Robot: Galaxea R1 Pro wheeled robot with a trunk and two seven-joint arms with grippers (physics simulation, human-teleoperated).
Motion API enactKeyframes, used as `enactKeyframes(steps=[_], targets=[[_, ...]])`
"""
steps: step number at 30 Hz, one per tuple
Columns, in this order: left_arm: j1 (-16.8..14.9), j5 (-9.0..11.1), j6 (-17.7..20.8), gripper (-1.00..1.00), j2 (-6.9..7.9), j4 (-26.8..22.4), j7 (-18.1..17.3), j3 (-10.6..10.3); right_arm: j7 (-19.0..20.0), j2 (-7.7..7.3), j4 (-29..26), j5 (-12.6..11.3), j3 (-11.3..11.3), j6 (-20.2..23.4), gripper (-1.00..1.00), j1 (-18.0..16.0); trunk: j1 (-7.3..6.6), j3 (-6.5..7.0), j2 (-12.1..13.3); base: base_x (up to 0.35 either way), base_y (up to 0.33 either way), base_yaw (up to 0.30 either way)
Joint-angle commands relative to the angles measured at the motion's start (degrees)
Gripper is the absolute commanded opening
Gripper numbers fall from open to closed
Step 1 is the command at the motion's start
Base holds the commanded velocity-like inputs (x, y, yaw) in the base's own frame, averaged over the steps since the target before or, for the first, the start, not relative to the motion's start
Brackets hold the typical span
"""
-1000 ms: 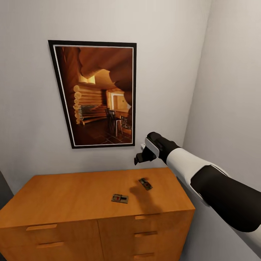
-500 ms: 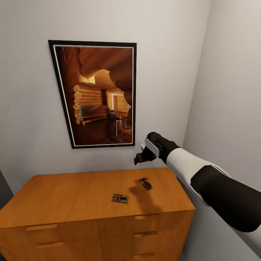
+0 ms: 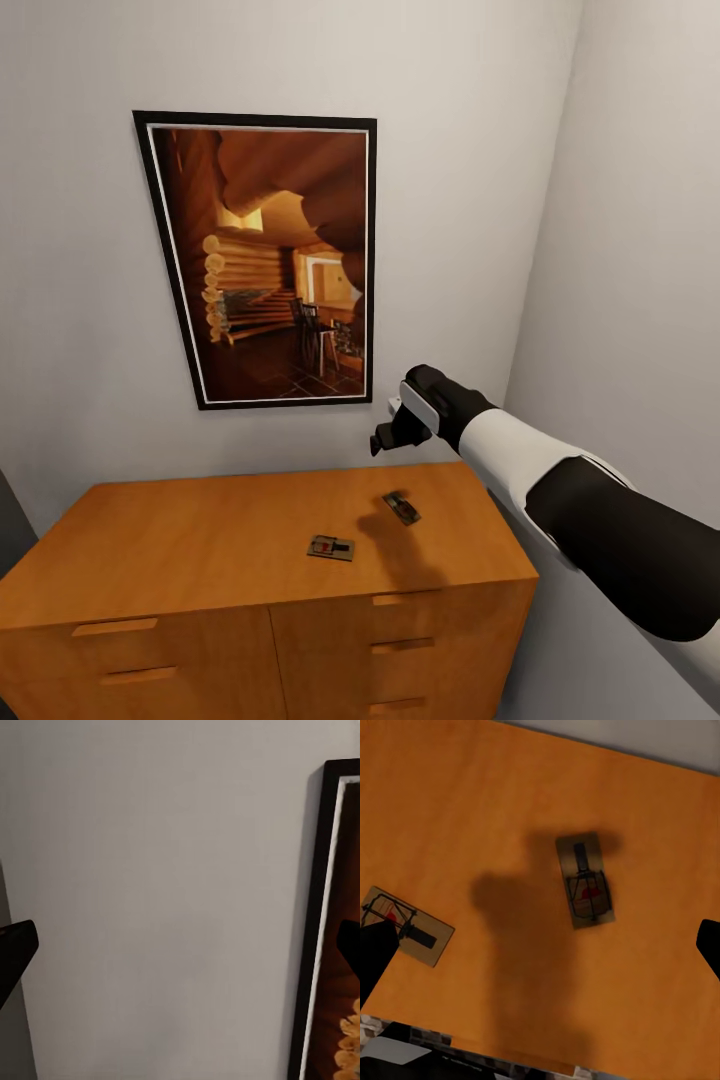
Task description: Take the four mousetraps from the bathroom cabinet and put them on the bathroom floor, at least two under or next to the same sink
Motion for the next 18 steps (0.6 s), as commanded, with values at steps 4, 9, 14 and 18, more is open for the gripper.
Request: enactKeyframes(steps=[4, 9, 14, 18], targets=[[-0.1, 0.5, 0.2, 1.0, 0.07, 0.0, 0.6, -0.2, -0.1, 0.0, 0.0, -0.3, 0.3, 0.1, 1.0, 0.0, 0.03, -0.04, 0.0, 0.0, 0.0, 0.0], [-0.1, 0.5, 0.2, 1.0, 0.07, 0.0, 0.5, -0.2, 0.0, 0.0, 0.1, -0.3, 0.4, 0.1, 1.0, 0.1, 0.03, -0.04, 0.0, 0.0, 0.0, 0.0], [-0.1, 0.5, 0.2, 1.0, 0.07, 0.0, 0.6, -0.2, -0.1, 0.0, 0.3, -0.3, 0.4, 0.1, 1.0, 0.4, 0.03, -0.04, 0.0, 0.0, 0.0, 0.0], [-0.1, 0.5, 0.2, 1.0, 0.02, 0.0, 0.6, -0.1, -0.2, 0.0, 0.5, -0.3, 0.4, 0.1, 1.0, 1.1, 0.03, -0.04, 0.0, 0.0, 0.0, 0.0]])
